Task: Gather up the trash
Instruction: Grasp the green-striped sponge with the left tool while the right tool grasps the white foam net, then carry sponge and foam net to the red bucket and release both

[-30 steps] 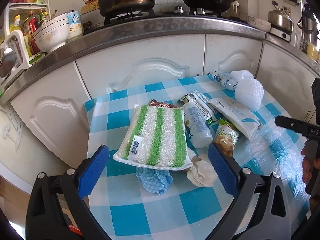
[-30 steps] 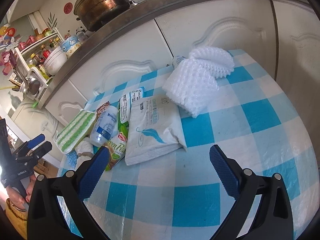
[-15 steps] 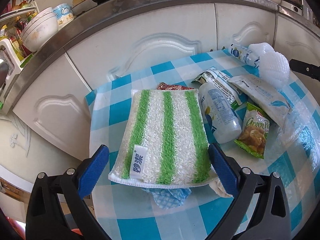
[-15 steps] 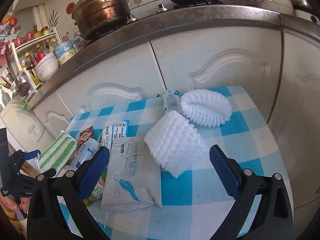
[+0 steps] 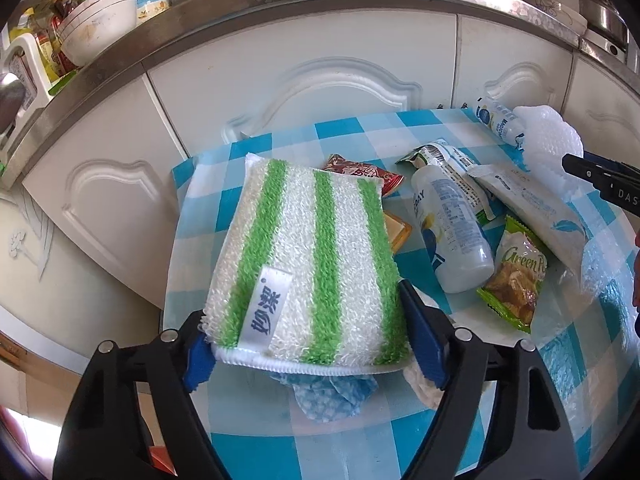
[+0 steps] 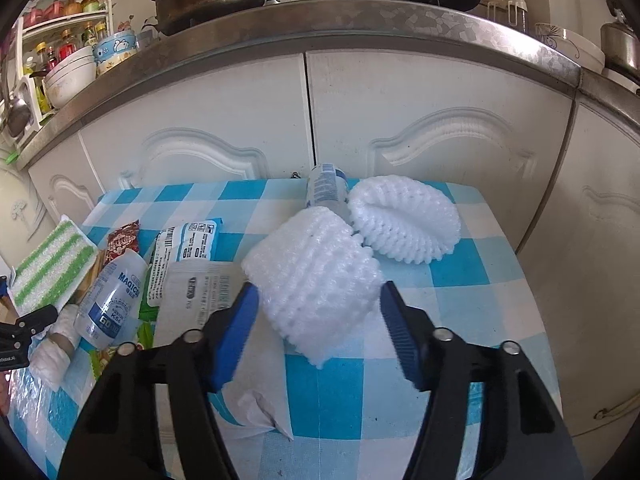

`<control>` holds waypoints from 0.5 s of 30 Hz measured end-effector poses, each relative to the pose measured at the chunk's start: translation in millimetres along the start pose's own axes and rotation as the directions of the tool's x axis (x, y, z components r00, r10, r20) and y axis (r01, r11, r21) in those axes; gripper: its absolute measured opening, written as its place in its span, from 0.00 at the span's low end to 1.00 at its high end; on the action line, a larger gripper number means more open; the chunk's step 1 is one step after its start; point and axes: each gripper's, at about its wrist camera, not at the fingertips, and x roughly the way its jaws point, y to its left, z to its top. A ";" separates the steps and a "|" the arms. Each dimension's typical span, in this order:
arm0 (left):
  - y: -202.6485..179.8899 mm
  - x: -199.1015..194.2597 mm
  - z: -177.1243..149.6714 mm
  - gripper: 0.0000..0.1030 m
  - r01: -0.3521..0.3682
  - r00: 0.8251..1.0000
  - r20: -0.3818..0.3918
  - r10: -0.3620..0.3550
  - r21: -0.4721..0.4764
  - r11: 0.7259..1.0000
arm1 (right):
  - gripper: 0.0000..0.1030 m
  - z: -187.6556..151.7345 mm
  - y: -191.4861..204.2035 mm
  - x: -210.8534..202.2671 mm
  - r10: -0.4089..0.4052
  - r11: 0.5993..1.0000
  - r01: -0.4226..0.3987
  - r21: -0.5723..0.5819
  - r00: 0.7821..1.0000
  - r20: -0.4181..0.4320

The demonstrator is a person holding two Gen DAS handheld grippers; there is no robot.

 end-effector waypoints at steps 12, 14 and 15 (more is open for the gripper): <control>9.9 -25.0 -12.0 0.65 0.036 0.998 0.060 -0.030 -0.088 0.996 | 0.25 -13.9 -4.6 -29.4 -0.014 0.999 0.012 0.049 0.999 0.036; 13.2 -31.3 -15.2 0.64 0.044 0.997 0.075 -0.036 -0.105 0.994 | 0.24 -15.4 -3.3 -39.2 -0.009 0.998 0.006 0.058 0.999 0.051; 14.9 -34.6 -16.7 0.64 0.048 0.996 0.081 -0.039 -0.114 0.992 | 0.23 -16.2 -2.8 -44.8 -0.007 0.998 0.003 0.063 0.998 0.060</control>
